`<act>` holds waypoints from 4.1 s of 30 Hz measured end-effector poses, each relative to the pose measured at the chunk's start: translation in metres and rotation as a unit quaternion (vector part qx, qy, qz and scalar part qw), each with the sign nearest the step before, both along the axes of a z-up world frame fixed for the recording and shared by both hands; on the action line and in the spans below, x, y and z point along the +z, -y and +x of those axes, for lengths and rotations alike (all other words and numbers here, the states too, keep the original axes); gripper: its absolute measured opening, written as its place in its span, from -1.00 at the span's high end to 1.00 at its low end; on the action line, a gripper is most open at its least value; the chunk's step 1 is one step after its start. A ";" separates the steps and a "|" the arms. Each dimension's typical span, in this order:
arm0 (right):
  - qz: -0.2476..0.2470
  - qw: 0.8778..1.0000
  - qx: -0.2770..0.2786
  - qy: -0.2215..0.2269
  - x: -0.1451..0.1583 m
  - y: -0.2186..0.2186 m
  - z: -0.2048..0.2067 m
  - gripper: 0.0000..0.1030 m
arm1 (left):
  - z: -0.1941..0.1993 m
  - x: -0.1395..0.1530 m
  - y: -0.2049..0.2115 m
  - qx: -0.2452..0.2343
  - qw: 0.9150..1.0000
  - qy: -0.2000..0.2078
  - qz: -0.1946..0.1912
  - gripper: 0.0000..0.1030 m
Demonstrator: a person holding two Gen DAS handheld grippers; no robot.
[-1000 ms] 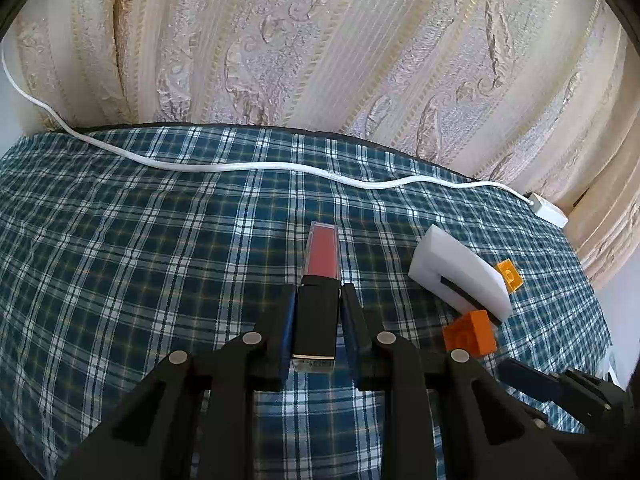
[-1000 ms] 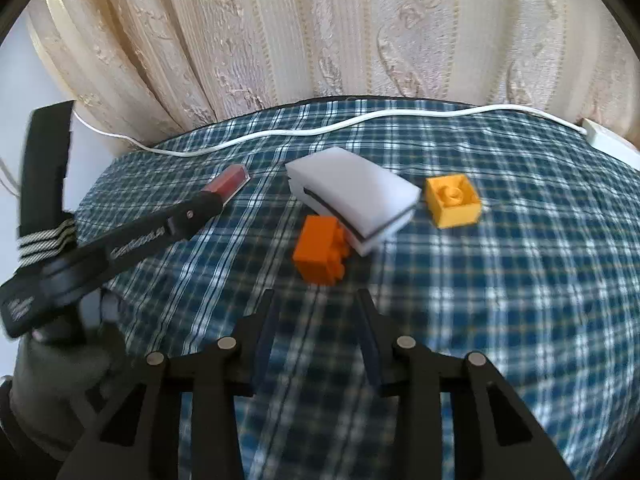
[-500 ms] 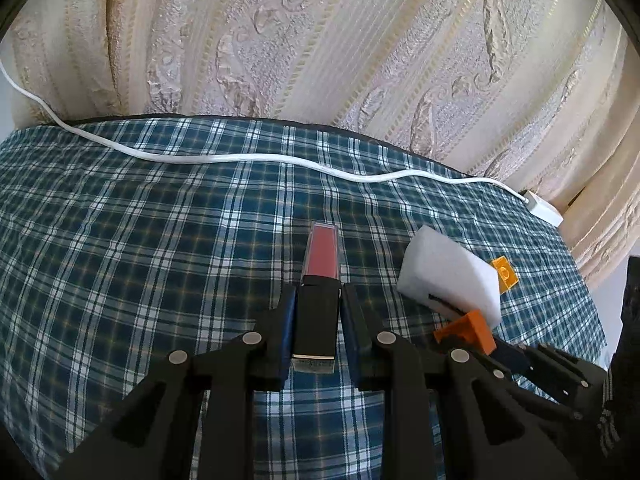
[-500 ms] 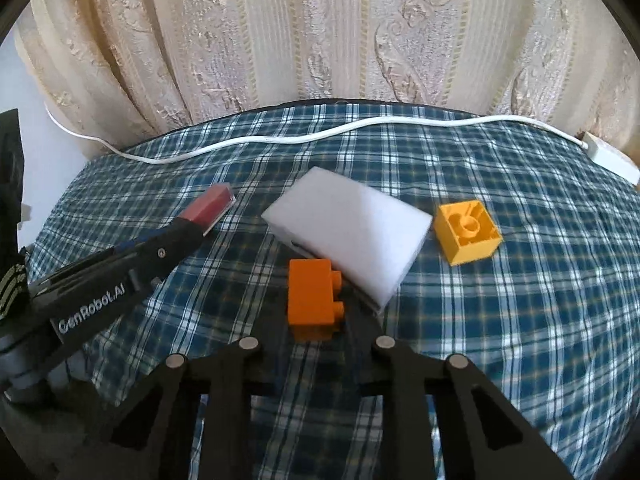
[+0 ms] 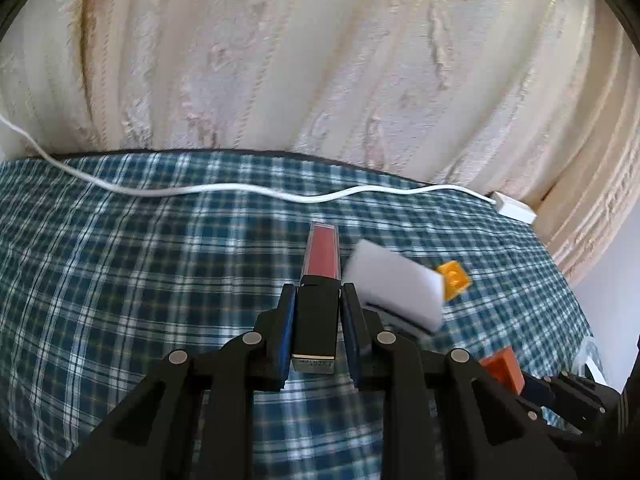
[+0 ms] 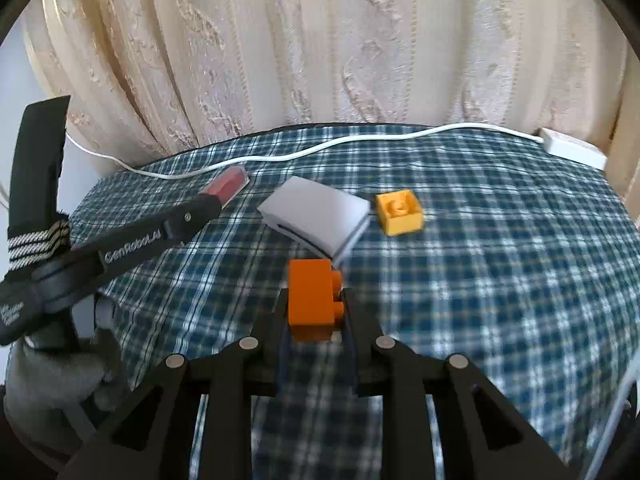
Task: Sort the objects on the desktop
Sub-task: 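Carry the red cylinder and orange block over the clear bowl with both grippers, then lower the cylinder and orange block into the bowl and open both grippers, then withdraw both grippers and move the left toward the white sponge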
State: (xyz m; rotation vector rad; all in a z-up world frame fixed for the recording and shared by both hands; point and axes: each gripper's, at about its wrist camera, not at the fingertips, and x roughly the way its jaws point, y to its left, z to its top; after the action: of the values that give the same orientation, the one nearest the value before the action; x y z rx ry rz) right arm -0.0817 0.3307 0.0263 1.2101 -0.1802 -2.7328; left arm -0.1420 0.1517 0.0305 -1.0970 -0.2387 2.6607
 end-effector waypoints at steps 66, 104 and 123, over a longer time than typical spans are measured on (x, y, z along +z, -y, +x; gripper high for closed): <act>-0.052 0.942 -0.326 -0.064 0.003 -0.306 0.241 0.50 | 0.184 0.027 -0.305 -0.359 0.933 -0.014 -0.001 0.53; -0.064 0.942 -0.315 -0.094 0.026 -0.278 0.232 -0.18 | 0.152 0.028 -0.259 -0.296 0.955 0.002 0.026 -0.23; -0.073 0.977 -0.181 -0.086 0.027 -0.162 0.140 -0.22 | 0.044 0.001 -0.130 -0.093 0.995 0.035 -0.005 -0.23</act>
State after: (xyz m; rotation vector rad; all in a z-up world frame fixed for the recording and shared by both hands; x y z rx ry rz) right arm 0.0584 0.4923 0.0535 0.9775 -0.6242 -3.0442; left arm -0.0983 0.2817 0.0316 -1.1580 -0.1293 2.4656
